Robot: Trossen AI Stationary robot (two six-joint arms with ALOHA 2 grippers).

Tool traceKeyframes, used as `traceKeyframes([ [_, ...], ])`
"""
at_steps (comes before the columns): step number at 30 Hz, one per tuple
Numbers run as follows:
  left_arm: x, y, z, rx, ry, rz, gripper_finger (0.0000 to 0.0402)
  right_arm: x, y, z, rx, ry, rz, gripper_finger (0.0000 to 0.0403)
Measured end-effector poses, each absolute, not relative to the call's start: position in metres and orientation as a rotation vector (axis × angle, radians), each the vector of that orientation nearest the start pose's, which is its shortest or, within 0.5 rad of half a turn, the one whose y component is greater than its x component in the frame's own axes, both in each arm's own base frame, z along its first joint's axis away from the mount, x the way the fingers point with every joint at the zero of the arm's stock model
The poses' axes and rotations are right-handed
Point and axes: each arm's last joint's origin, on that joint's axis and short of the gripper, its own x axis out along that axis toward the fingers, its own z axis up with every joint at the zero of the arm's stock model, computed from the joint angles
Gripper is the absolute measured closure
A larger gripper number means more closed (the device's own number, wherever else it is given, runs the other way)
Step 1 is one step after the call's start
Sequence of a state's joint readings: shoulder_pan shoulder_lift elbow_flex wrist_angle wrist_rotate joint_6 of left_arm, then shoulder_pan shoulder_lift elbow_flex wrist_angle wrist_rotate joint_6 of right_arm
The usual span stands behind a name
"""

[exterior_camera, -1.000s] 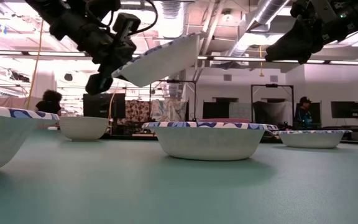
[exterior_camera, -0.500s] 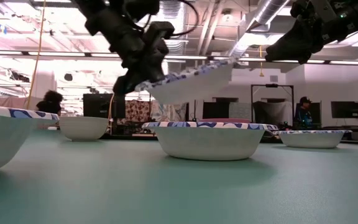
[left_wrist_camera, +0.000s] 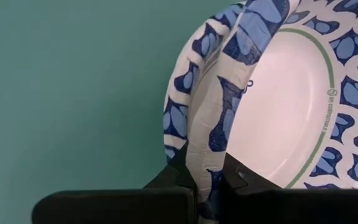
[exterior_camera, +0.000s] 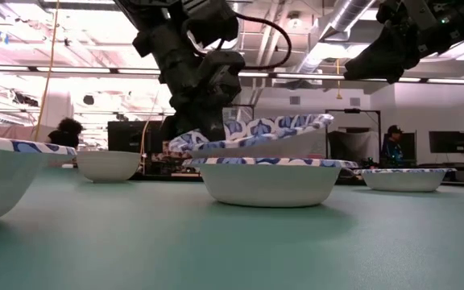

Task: Nest bowls inside each other
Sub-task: Stack the white with blue patterned bowl on top of the white with blue patterned bowl

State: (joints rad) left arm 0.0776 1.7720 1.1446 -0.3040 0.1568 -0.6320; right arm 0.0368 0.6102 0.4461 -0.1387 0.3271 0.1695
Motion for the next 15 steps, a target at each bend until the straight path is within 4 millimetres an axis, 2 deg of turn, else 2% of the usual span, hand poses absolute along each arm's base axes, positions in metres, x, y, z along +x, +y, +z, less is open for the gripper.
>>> traceKeyframes([
  [15,0.3632,0.023,0.1909,-0.631,0.93,0.14,0.0401,0.1461,-0.0037,0.2451,0.111,0.279,-0.306,0.0211],
])
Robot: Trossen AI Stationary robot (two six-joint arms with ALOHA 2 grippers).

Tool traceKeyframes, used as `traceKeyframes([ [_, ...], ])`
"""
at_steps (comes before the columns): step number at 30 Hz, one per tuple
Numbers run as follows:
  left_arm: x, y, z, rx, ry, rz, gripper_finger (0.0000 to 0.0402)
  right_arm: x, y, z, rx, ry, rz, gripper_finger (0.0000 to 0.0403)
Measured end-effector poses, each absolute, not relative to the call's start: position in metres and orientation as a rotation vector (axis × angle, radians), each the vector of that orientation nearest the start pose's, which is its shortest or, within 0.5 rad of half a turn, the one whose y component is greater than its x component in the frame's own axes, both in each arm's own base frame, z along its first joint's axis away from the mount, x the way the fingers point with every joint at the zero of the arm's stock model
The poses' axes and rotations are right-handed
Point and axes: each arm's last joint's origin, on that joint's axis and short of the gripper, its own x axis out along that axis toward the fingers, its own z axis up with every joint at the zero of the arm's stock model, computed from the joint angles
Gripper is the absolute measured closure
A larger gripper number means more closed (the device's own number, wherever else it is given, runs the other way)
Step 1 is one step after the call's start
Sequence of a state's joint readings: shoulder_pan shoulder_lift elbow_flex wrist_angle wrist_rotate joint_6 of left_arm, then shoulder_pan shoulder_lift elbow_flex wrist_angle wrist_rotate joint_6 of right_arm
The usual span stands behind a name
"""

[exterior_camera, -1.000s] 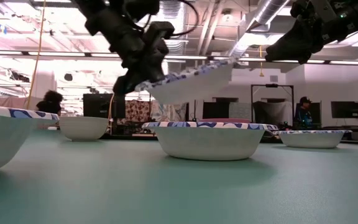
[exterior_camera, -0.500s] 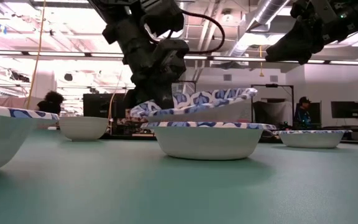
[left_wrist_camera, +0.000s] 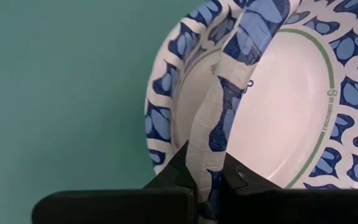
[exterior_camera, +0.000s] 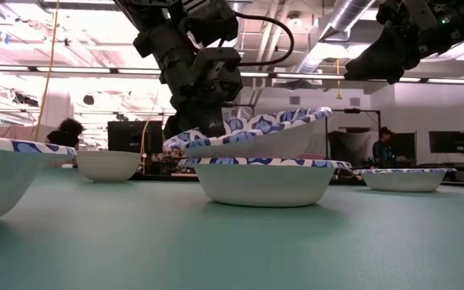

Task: Nest bowls inside each other
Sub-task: Stack the white with blue patterned bowl on top of the white with blue patterned bowl

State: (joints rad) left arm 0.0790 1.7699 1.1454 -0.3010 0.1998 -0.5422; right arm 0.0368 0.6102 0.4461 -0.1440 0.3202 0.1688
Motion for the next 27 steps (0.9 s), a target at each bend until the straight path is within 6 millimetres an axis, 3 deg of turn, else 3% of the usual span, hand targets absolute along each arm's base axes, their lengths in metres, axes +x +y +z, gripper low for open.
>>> traceKeyframes([
  [16,0.3638,0.024,0.1917,-0.558,0.915,0.135,0.0394,0.1459,-0.0036,0.2443,0.11,0.289,-0.303,0.0211],
  [27,0.3655,0.0241,0.1932,-0.553,0.892,0.129,0.027,0.1459,-0.0036,0.2443,0.11,0.288,-0.302,0.0211],
])
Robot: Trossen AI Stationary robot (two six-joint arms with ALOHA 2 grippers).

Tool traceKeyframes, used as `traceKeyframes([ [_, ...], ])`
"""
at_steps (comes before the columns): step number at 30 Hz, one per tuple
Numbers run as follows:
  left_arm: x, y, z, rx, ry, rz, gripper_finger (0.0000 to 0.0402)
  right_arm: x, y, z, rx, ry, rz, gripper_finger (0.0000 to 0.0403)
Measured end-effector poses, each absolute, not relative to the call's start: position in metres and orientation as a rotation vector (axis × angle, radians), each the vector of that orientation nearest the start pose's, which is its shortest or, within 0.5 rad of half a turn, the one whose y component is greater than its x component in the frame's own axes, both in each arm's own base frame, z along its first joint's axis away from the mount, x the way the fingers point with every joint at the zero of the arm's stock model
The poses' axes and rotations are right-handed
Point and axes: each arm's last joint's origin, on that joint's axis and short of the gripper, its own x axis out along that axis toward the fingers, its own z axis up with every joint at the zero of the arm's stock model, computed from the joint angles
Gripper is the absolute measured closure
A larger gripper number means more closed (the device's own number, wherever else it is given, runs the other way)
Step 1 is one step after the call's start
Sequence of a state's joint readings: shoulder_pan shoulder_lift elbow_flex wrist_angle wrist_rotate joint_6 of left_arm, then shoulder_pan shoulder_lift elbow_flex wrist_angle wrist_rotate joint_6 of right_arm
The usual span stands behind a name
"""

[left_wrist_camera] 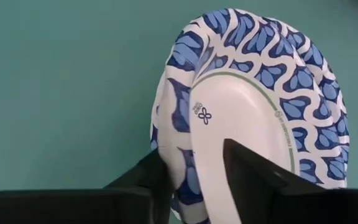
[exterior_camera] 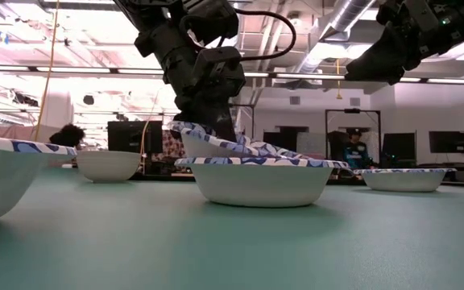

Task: Nest bowls inside each other
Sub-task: Stack the white with blue patterned bowl on top of the white with blue patterned bowl

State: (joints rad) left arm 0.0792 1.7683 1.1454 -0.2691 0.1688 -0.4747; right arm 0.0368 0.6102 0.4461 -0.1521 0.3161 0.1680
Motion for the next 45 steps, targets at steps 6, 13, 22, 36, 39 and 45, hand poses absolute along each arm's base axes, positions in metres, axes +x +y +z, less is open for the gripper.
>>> traceKeyframes([
  [6,0.367,0.026,0.195,-0.53,0.865,0.129,0.0247,0.146,-0.004,0.244,0.11,0.288,-0.302,0.0211],
  [13,0.367,0.03,0.2,-0.398,0.892,0.198,0.0247,0.146,-0.004,0.244,0.116,0.296,-0.303,0.0211],
  [22,0.37,0.033,0.212,-0.3,0.887,0.269,0.0247,0.146,-0.004,0.243,0.116,0.3,-0.303,0.0211],
  [36,0.372,0.029,0.212,-0.297,0.858,0.252,0.0247,0.145,-0.004,0.242,0.115,0.307,-0.304,0.0211],
  [39,0.373,0.028,0.211,-0.298,0.841,0.246,0.0247,0.145,-0.004,0.242,0.115,0.307,-0.304,0.0211],
  [45,0.376,0.028,0.21,-0.3,0.806,0.242,0.0247,0.145,-0.004,0.242,0.115,0.307,-0.304,0.0211],
])
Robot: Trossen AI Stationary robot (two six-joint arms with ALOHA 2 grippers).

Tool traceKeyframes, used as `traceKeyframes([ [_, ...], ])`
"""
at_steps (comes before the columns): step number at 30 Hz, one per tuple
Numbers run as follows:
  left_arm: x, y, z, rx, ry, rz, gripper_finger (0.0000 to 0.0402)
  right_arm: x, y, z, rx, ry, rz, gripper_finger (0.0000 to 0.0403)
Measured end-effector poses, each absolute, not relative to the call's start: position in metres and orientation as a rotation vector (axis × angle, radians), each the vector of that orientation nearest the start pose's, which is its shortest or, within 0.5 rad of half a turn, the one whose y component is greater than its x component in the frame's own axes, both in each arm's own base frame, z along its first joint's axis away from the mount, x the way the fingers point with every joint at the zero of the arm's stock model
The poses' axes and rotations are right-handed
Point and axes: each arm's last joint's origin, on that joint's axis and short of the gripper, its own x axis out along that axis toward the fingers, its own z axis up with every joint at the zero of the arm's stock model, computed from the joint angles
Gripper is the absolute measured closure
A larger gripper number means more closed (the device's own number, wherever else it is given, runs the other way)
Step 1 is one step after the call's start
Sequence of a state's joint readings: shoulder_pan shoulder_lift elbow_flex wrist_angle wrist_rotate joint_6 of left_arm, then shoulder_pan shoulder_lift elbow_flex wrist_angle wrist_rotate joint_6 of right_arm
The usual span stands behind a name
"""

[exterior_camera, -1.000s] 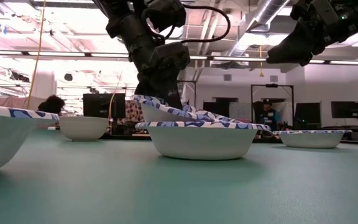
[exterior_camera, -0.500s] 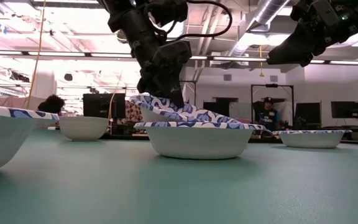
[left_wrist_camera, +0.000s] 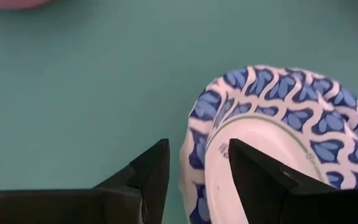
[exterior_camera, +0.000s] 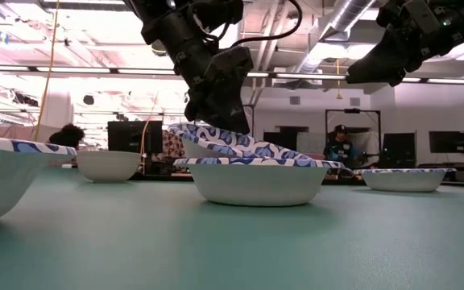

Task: Nest bowls inside each other
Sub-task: Stack the white with blue patterned bowl on top of the white with blue patterned bowl

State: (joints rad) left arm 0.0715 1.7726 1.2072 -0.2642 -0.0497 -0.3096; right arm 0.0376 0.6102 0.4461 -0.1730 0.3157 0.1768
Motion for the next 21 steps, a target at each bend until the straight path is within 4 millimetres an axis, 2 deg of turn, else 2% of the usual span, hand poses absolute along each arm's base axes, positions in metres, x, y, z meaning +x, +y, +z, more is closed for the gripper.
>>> traceKeyframes([
  [7,0.3759,0.028,0.205,-0.321,0.836,0.242,0.0262,0.145,-0.0035,0.2418,0.113,0.315,-0.304,0.0211],
  [11,0.3737,0.028,0.2013,-0.318,0.873,0.247,0.03,0.145,-0.0035,0.2416,0.113,0.317,-0.304,0.0211],
  [17,0.3739,0.0277,0.202,-0.329,0.874,0.214,0.0385,0.145,-0.0035,0.2416,0.113,0.317,-0.304,0.0211],
  [21,0.3745,0.0269,0.2025,-0.356,0.87,0.19,0.0394,0.145,-0.0035,0.2415,0.113,0.318,-0.304,0.0211],
])
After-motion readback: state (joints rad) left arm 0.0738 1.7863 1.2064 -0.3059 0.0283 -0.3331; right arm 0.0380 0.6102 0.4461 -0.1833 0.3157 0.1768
